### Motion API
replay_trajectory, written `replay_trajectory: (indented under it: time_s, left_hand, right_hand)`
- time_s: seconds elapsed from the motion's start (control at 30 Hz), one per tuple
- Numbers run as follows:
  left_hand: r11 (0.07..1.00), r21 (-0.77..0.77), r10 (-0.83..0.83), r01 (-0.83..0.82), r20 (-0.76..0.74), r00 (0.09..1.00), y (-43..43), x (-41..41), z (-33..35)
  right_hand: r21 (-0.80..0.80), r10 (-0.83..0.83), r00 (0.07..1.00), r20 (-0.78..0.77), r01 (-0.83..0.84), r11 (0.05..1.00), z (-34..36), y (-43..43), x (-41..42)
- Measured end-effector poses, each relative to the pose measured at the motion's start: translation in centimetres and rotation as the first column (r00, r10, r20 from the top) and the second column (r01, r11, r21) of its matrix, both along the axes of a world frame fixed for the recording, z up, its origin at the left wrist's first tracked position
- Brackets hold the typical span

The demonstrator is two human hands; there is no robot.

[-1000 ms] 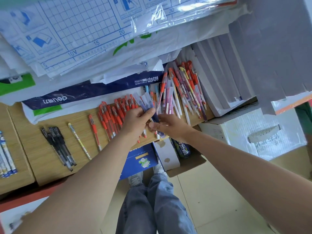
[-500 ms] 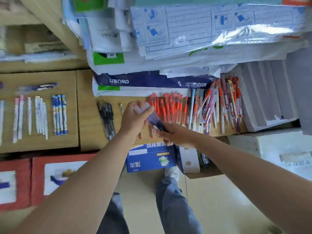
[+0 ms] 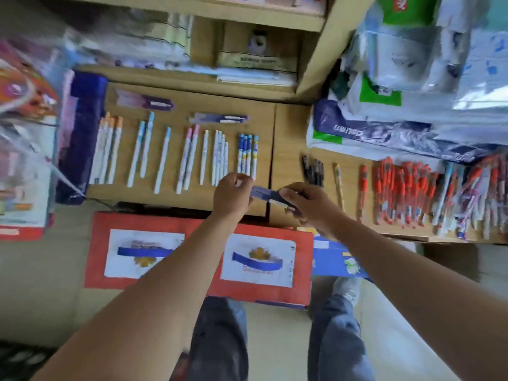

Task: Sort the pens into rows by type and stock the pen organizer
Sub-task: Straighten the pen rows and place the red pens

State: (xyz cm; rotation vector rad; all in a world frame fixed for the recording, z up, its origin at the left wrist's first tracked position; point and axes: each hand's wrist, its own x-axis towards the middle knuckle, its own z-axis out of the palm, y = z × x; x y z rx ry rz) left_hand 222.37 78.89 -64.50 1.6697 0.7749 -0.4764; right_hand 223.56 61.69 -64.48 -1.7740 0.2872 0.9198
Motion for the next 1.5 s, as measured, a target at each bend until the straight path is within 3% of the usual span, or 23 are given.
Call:
replay_trajectory:
  time_s: [0.13, 0.3, 0.57, 0.67, 0.77, 0.87, 0.97, 1.13, 1.33, 1.5]
  left_hand:
    - [0.998, -0.056, 0.014, -0.013, 0.016, 1.0, 6.3, -0.2, 0.1]
    - [0.984, -0.117, 0.137, -0.137, -0.011, 0.991, 11.0, 0.0, -0.5]
    - [0.979, -0.16, 0.127, -0.128, -0.013, 0.992, 11.7, 3.0, -1.1]
    - [0.983, -0.166, 0.079, -0.081, -0.019, 0.997, 11.5, 4.5, -1.8]
    - [0.993, 0.062, -0.101, 0.098, 0.042, 0.994, 12.0, 6.1, -3.1]
    - [0.931, 0.35, -0.167, 0.106, 0.149, 0.975, 13.1, 8.4, -4.4]
    - [0.854, 0.492, -0.299, 0.166, 0.204, 0.932, 14.4, 10.8, -5.7]
    - [0.71, 0.65, -0.51, 0.269, 0.211, 0.834, 15.3, 14.3, -7.2]
    - [0.629, 0.694, -0.657, 0.35, 0.235, 0.716, 15.7, 16.7, -9.3]
    - [0.529, 0.745, -0.748, 0.407, 0.182, 0.638, 16.2, 17.0, -11.1]
  right_hand:
    - [0.009, -0.084, 0.986, -0.145, 0.086, 0.996, -0.5, 7.3, -0.1]
    - [0.07, -0.261, 0.952, -0.162, 0.275, 0.959, 0.1, 11.6, 1.8]
    - [0.1, -0.141, 0.982, -0.122, 0.153, 0.983, -0.5, 13.0, 5.3]
    - [0.093, -0.165, 0.98, -0.111, 0.176, 0.98, -1.3, 12.6, 6.9]
    - [0.1, -0.211, 0.972, -0.105, 0.222, 0.97, -1.9, 11.5, 9.1]
    - [0.101, -0.282, 0.958, -0.055, 0.287, 0.953, -2.6, 10.8, 12.0]
    - [0.097, -0.322, 0.947, 0.007, 0.32, 0.942, -3.8, 11.0, 15.2]
    - [0.067, -0.28, 0.955, 0.096, 0.275, 0.959, -6.6, 12.5, 19.3]
    - [-0.025, -0.125, 0.967, 0.222, 0.134, 0.991, -9.4, 14.1, 21.0]
    - [-0.177, 0.032, 0.918, 0.396, 0.042, 0.983, -10.1, 14.3, 20.7]
